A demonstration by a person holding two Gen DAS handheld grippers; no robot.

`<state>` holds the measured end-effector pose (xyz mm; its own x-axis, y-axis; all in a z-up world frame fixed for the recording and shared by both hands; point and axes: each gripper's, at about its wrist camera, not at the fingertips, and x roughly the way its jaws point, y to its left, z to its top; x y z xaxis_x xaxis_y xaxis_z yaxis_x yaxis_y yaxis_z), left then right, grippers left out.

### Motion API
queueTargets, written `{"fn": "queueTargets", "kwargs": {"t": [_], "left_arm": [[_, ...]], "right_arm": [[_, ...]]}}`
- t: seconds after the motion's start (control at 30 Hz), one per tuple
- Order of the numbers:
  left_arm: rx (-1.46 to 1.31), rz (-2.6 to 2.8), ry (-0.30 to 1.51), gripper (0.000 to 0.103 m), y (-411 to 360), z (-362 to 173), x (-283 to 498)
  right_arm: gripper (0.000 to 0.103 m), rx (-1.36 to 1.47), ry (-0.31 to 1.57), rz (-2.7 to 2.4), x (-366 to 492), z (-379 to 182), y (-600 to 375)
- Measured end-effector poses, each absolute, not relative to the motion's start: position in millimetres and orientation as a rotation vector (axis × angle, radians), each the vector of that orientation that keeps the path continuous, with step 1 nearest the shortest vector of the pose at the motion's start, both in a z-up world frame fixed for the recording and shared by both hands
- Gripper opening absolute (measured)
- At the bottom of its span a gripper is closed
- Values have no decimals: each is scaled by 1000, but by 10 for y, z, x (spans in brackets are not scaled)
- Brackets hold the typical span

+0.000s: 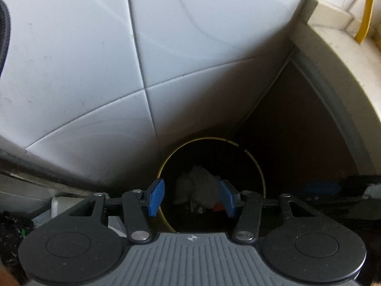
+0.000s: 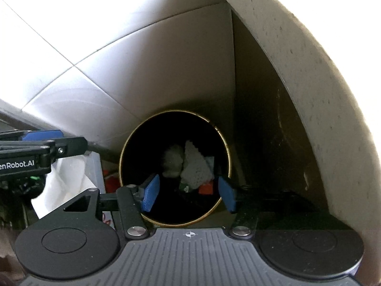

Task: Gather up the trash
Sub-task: 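Open both tools to drop the plastic bag and foam net into the bin, then move both open tools back over the vegetable pile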

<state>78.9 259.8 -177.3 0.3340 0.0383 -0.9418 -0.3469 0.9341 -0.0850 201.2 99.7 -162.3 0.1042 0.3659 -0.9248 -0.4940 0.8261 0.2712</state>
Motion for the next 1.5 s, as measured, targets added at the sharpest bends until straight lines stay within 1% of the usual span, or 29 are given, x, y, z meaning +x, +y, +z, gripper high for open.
{"fn": "queueTargets", "kwargs": {"t": [0.17, 0.3, 0.5, 0.73, 0.87, 0.97, 1.13, 1.23, 1.33, 1.5], "left_arm": [[-261, 240, 1231, 48, 2530, -1811, 803], [-288, 259, 1189, 48, 2603, -1739, 786], [-322, 309, 1114, 49, 2718, -1622, 744], [-302, 286, 1053, 49, 2573, -1413, 679], [-324, 188, 1011, 50, 2428, -1115, 642], [-287, 124, 984, 53, 2244, -882, 717], [-264, -33, 933, 54, 1853, -594, 868], [-235, -121, 925, 54, 1589, -487, 975], [-228, -190, 921, 55, 1348, -425, 1048], [-219, -281, 937, 57, 1003, -403, 1190]], "right_arm": [[65, -155, 1316, 695, 2000, -1670, 1025], [65, -105, 1301, 737, 1999, -1568, 987], [65, -49, 1211, 812, 1904, -1031, 855], [66, -12, 1118, 796, 1800, -544, 570], [68, 29, 1024, 768, 1743, -280, 194], [69, 72, 971, 719, 1706, -98, -173], [69, 77, 879, 549, 1639, 141, -794], [74, 52, 821, 445, 1603, 272, -1174], [75, 14, 780, 333, 1619, 315, -1534], [77, 10, 809, 202, 1771, 163, -2069]]}}
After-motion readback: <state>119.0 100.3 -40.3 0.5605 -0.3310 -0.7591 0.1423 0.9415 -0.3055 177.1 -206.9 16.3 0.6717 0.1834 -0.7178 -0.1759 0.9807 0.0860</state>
